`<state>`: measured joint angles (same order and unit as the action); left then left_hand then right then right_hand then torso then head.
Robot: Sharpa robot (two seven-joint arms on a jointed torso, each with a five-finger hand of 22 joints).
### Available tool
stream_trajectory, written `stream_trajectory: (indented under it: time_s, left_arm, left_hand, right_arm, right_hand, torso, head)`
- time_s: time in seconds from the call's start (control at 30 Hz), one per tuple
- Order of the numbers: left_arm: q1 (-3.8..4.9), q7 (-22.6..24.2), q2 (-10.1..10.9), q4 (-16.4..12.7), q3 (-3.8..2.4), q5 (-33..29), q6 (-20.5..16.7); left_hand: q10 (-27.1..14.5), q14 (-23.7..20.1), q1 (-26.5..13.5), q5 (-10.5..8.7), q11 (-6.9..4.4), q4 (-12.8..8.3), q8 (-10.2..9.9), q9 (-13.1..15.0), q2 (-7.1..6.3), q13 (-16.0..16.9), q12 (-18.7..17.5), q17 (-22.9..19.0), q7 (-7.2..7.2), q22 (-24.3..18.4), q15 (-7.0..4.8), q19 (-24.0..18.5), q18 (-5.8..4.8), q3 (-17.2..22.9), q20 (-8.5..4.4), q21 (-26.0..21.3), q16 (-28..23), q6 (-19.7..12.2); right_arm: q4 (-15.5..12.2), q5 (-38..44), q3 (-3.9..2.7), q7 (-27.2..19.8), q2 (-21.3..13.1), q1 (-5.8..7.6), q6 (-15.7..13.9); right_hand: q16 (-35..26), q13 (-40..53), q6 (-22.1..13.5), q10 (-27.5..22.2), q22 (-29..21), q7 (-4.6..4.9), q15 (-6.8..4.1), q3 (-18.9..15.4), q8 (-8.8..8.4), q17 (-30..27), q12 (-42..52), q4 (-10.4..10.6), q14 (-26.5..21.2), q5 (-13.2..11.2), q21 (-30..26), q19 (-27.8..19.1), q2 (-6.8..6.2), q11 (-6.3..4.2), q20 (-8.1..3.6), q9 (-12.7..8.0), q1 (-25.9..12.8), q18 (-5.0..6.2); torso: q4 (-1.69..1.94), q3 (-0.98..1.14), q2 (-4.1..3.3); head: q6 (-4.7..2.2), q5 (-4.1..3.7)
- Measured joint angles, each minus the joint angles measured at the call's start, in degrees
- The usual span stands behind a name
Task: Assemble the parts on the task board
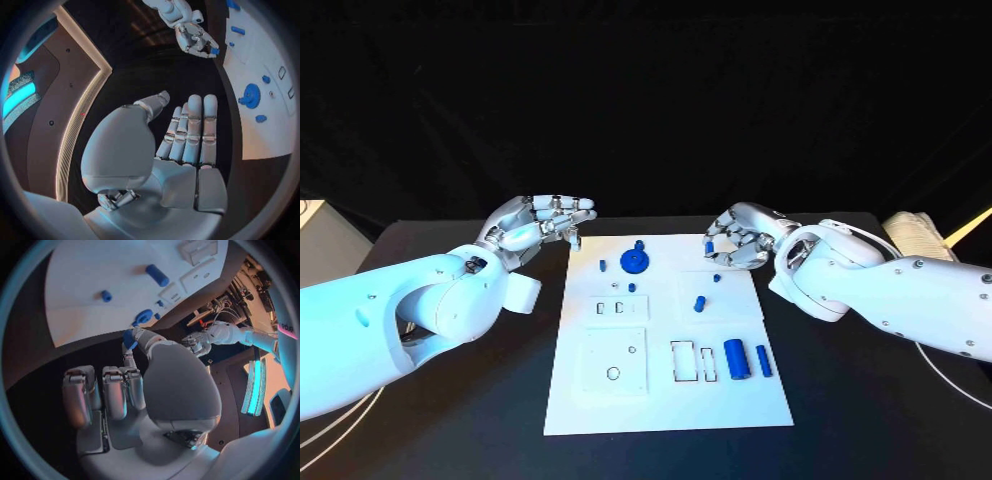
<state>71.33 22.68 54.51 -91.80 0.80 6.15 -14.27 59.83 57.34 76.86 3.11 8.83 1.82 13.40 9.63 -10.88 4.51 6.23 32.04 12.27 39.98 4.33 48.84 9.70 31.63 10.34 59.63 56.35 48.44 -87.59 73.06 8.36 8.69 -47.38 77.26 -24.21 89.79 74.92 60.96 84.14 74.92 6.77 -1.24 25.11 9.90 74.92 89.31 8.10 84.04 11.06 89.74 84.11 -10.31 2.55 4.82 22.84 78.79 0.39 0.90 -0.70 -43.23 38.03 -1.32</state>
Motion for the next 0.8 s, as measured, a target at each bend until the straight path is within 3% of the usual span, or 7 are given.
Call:
stream_trajectory:
  time_s: [0.23, 0.37, 0.63, 0.8]
  left_arm:
    - [0.00, -0.7, -0.8, 0.7, 0.23, 0.5, 0.1]
    - [0.00, -1.2, -1.1, 0.9, 0.32, 0.9, 0.1]
    - [0.00, -2.2, -1.3, 1.0, 0.41, 1.8, 0.2]
    - [0.00, -2.6, -1.4, 1.0, 0.44, 2.1, 0.2]
  left_hand:
    - [2.3, 1.1, -0.2, 0.00, -0.44, 0.2, 0.0, 0.1, 0.22, 1.4, 3.2, 0.3, -0.10, 0.3, -0.06, -0.2, 0.01, -0.2, -0.22, 1.0, 1.9, -0.9]
    - [2.8, 1.5, -0.2, 0.00, -0.67, 0.3, 1.8, 0.9, 0.22, 3.7, 7.3, 1.2, -0.10, 1.9, -0.44, 1.0, 0.00, -1.3, -0.59, 2.6, 3.9, -0.9]
    - [-0.9, 1.5, 0.0, 0.00, -0.85, 0.5, 4.5, 1.8, 0.47, 7.9, 13.9, 1.9, -0.41, 2.6, -0.46, 1.0, 0.00, -2.1, -0.61, 3.6, 5.4, -2.2]
    - [-1.8, 1.5, 0.0, 0.00, -0.69, 0.5, 5.0, 2.0, 0.47, 8.9, 15.5, 1.9, -0.42, 2.8, -0.45, 1.0, 0.00, -2.1, -0.61, 3.8, 5.5, -2.5]
  right_arm:
    - [-4.5, 2.2, 0.00, 4.5, 2.8, -0.74, -0.1]
    - [-5.7, 3.7, 0.09, 7.1, 5.2, -1.56, -0.4]
    - [-4.9, 6.3, 0.28, 11.1, 9.8, -3.18, -1.3]
    - [-3.6, 7.7, 0.44, 13.2, 12.6, -4.60, -2.0]
  right_hand:
    - [0.0, 0.0, -0.3, 0.0, 0.0, 0.07, 0.00, 0.2, -0.01, 0.0, 0.0, -0.2, 0.0, 0.4, 0.0, 0.0, 0.29, 0.00, 0.00, 0.0, 0.1, 0.00]
    - [0.0, 0.0, -0.3, 0.0, 0.0, 0.14, 0.00, 0.2, -0.01, 0.0, 0.0, -0.2, 0.0, 0.4, 0.0, 0.0, 0.39, 0.00, 0.00, 0.0, 0.2, 0.00]
    - [0.0, 0.0, -0.4, 0.0, 0.0, 0.21, 0.00, 0.2, 0.24, 0.0, 0.0, -0.2, 0.0, 0.4, 0.0, 0.0, 0.38, 0.00, 0.00, 0.0, 0.2, 0.00]
    - [0.0, 0.0, -0.5, 0.0, 0.0, 0.08, 0.01, 0.2, 0.25, 0.0, 0.0, -0.2, 0.0, 0.4, 0.0, 0.0, 0.38, 0.01, 0.00, 0.1, 0.2, 0.00]
  torso:
    - [0.08, -0.23, 0.65]
    - [0.05, -0.40, 0.90]
    - [-0.04, -0.62, 1.24]
    - [-0.07, -0.65, 1.27]
  head:
    - [0.70, 0.54]
    - [1.18, 0.84]
    - [1.69, 1.19]
    - [1.82, 1.31]
